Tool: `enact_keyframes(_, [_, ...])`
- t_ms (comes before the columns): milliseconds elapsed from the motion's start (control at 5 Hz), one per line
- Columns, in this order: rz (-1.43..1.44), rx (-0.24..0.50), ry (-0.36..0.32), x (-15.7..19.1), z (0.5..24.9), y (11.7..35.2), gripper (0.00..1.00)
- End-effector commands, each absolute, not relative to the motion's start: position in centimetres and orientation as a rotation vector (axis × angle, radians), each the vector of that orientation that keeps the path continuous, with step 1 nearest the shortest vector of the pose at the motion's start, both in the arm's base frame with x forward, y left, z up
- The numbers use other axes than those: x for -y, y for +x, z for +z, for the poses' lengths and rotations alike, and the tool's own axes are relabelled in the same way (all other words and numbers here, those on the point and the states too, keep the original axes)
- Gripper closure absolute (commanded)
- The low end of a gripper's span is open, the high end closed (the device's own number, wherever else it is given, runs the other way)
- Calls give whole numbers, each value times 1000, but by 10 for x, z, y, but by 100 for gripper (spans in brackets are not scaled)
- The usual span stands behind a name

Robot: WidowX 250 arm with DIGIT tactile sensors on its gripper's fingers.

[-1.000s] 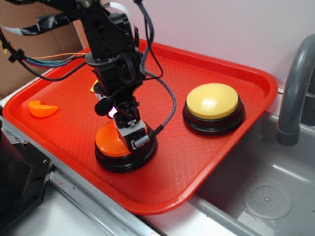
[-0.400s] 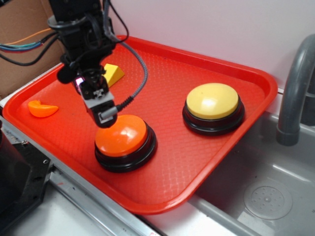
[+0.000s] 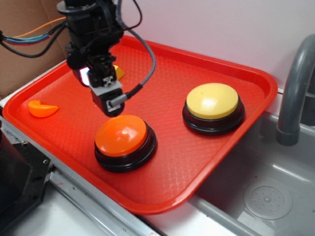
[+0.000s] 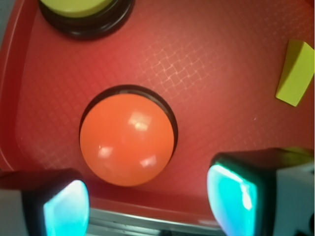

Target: Push the orange button.

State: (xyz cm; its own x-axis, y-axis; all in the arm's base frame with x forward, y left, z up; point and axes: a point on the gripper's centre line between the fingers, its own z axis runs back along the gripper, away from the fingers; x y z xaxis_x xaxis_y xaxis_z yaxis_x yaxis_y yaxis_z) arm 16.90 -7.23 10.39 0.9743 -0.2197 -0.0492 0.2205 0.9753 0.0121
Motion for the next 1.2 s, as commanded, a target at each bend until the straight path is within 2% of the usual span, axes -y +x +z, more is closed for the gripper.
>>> enact_keyframes(0, [-206, -7, 13, 73, 122, 172, 0])
enact_keyframes(1000, [-173, 36, 32, 66, 145, 162, 0])
